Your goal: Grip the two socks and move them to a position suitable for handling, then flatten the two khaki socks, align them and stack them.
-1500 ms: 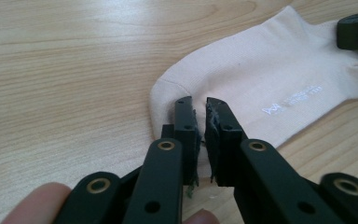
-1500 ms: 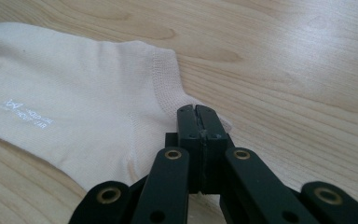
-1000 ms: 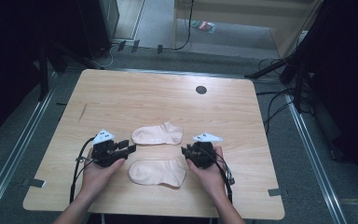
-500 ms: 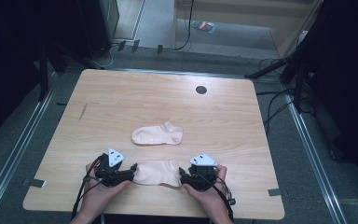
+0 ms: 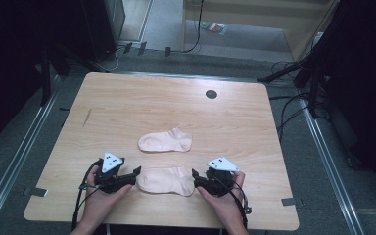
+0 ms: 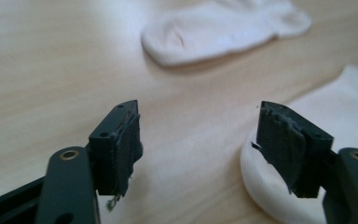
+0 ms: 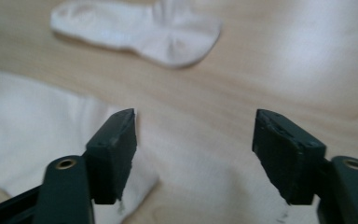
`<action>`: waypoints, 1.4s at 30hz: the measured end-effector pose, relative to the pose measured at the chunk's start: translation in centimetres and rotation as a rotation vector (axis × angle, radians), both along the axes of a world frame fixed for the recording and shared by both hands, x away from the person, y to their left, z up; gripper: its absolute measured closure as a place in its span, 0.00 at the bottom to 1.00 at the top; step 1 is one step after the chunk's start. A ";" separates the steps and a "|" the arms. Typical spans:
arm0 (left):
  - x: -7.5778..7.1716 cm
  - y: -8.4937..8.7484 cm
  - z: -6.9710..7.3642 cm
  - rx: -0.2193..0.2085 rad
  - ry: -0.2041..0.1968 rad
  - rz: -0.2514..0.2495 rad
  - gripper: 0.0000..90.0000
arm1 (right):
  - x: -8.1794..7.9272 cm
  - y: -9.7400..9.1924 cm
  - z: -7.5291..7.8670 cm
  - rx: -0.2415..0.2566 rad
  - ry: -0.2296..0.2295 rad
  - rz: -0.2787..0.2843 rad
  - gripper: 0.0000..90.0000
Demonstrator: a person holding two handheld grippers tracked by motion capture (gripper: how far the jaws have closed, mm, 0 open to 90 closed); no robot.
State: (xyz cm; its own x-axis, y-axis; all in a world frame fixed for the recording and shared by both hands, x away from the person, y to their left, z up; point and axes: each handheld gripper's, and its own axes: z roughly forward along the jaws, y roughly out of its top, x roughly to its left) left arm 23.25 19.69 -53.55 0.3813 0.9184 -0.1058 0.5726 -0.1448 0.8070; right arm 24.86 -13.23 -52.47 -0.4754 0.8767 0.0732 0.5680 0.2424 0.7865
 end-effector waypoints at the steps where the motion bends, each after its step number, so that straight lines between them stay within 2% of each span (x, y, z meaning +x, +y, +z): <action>1: 0.2 0.3 0.3 -0.015 -0.009 0.010 0.36 | 0.1 -0.1 0.4 0.011 -0.018 -0.006 0.39; 3: 0.7 0.5 0.4 -0.027 -0.001 0.017 0.40 | 0.6 -0.3 1.3 0.039 -0.040 -0.008 0.43; 6: 1.3 0.8 0.5 -0.050 0.011 0.024 0.48 | 1.7 -0.4 2.3 0.080 -0.056 0.002 0.57; 9: 1.8 1.1 0.5 -0.064 0.022 0.029 0.54 | 2.7 -0.2 2.8 0.086 -0.059 0.002 0.63; 14: 3.1 1.5 0.7 -0.078 0.023 0.048 0.59 | 4.8 0.8 3.1 0.087 -0.054 0.002 0.63; 19: 4.2 1.6 0.5 -0.101 0.039 0.056 0.61 | 6.9 1.9 3.2 0.079 -0.038 0.004 0.63; 29: 5.0 1.5 0.1 -0.112 0.052 0.051 0.65 | 8.5 2.8 3.1 0.078 -0.025 0.012 0.65; 32: 5.8 1.5 0.2 -0.135 0.070 0.064 0.63 | 9.2 3.5 3.1 0.068 -0.017 0.023 0.66; 36: 7.1 1.1 0.2 -0.141 0.083 0.065 0.62 | 10.3 4.2 2.7 0.042 -0.011 0.038 0.66; 39: 8.1 0.8 0.2 -0.140 0.097 0.085 0.61 | 11.5 4.2 2.1 0.023 0.016 0.024 0.64; 42: 9.1 0.5 -0.1 -0.139 0.119 0.095 0.60 | 12.7 4.3 1.0 0.005 0.070 0.025 0.61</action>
